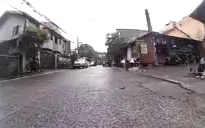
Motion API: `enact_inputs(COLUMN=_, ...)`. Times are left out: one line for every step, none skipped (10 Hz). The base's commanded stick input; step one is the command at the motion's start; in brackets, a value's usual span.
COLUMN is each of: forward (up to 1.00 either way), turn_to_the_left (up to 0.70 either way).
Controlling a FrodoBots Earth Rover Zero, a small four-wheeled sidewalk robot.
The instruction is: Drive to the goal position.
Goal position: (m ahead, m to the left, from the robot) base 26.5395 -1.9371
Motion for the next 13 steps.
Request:
enact_inputs(forward=1.0, turn_to_the_left=0.0)
enact_inputs(forward=1.0, turn_to_the_left=0.0)
enact_inputs(forward=1.0, turn_to_the_left=0.0)
enact_inputs(forward=1.0, turn_to_the_left=0.0)
enact_inputs(forward=1.0, turn_to_the_left=0.0)
enact_inputs(forward=1.0, turn_to_the_left=0.0)
enact_inputs(forward=1.0, turn_to_the_left=0.0)
enact_inputs(forward=1.0, turn_to_the_left=0.0)
enact_inputs(forward=1.0, turn_to_the_left=0.0)
enact_inputs(forward=1.0, turn_to_the_left=0.0)
enact_inputs(forward=1.0, turn_to_the_left=0.0)
enact_inputs(forward=1.0, turn_to_the_left=0.0)
enact_inputs(forward=1.0, turn_to_the_left=0.0)
